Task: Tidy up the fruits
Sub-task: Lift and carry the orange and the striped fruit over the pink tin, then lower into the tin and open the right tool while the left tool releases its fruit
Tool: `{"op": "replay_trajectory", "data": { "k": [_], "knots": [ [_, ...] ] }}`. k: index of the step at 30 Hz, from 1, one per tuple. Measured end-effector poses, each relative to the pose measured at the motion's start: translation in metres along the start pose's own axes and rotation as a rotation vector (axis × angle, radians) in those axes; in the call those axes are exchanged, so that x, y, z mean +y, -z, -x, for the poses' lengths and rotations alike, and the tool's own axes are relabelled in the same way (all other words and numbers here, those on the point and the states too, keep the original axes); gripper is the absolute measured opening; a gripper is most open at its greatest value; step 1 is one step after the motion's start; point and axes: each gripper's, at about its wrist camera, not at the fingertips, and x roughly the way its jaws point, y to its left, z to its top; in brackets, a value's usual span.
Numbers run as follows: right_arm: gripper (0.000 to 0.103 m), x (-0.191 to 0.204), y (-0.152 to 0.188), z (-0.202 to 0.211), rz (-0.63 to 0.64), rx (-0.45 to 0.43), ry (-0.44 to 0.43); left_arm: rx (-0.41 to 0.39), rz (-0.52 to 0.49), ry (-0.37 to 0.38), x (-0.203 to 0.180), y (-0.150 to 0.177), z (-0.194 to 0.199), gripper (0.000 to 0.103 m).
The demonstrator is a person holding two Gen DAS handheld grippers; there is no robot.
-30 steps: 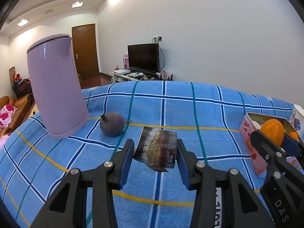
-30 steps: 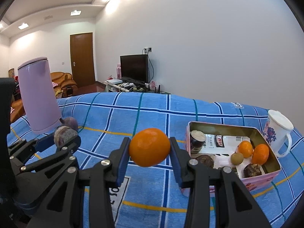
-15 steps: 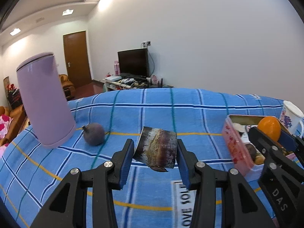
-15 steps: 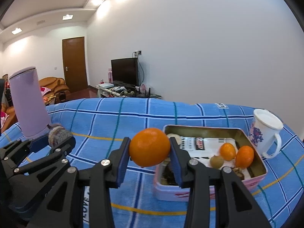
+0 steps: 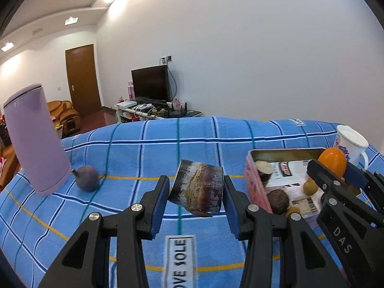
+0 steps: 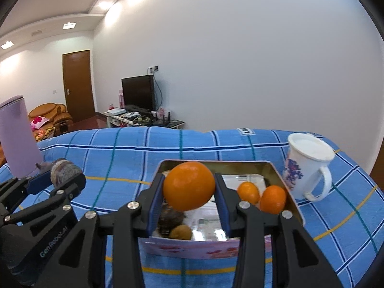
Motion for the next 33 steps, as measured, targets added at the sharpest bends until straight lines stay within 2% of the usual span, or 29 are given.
{"op": "replay_trajectory", "data": {
  "k": [18,33],
  "knots": [
    [0.043,-0.055,-0.005,-0.009,-0.034,0.02,0.08,0.013,-0.049,0.09,-0.07,-0.012,-0.021,0.046],
    [0.043,-0.086,-0.009,-0.032,-0.071,0.082,0.116,0.043,-0.052,0.125,-0.099,-0.019,-0.05,0.046]
  ]
}}
